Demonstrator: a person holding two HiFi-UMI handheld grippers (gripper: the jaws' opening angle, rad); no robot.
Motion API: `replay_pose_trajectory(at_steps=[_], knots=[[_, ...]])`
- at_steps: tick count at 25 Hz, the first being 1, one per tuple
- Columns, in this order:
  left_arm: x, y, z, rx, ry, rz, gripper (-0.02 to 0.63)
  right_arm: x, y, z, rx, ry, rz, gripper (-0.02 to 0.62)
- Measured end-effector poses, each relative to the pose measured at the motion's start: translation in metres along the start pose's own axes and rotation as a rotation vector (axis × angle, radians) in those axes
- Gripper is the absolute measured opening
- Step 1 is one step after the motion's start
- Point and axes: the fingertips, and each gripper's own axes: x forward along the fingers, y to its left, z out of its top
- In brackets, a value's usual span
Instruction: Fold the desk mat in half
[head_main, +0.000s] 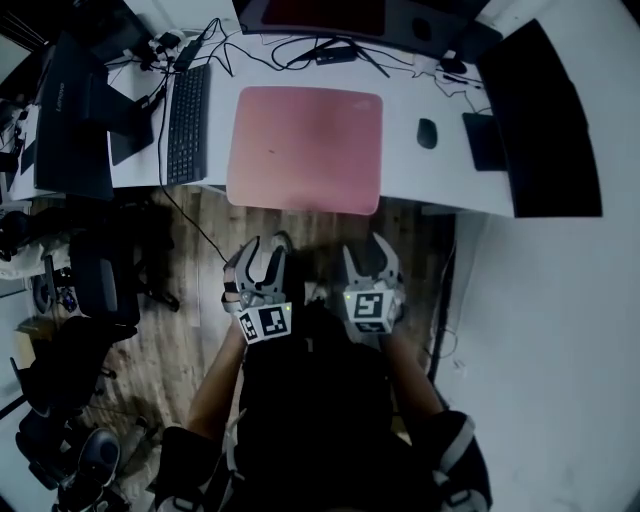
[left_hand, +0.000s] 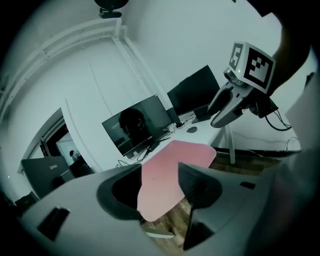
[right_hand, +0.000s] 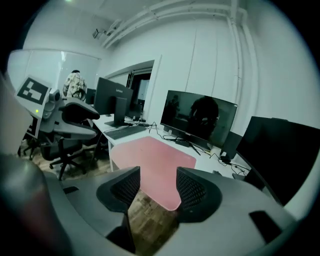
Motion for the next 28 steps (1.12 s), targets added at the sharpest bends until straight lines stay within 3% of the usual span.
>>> replay_pose_trajectory(at_steps=[12,21,28], knots=[[0.104,-0.042,-0.103,0.214,0.141,-0.056,0.242,0.113,0.001,-0.108,-0.381,0.204,-0.069,0.238],[0.151,-0.071,-0.149,0.364,0.140,-0.034,0.247,0.159,-0.002,-0.161,-0.607,0.247,-0.176,0.255],[0.175,-0.072,-0.180,0.475,0.152,0.004,0.250,0.181,-0.004,-0.169,-0.742,0.209,-0.273,0.270]])
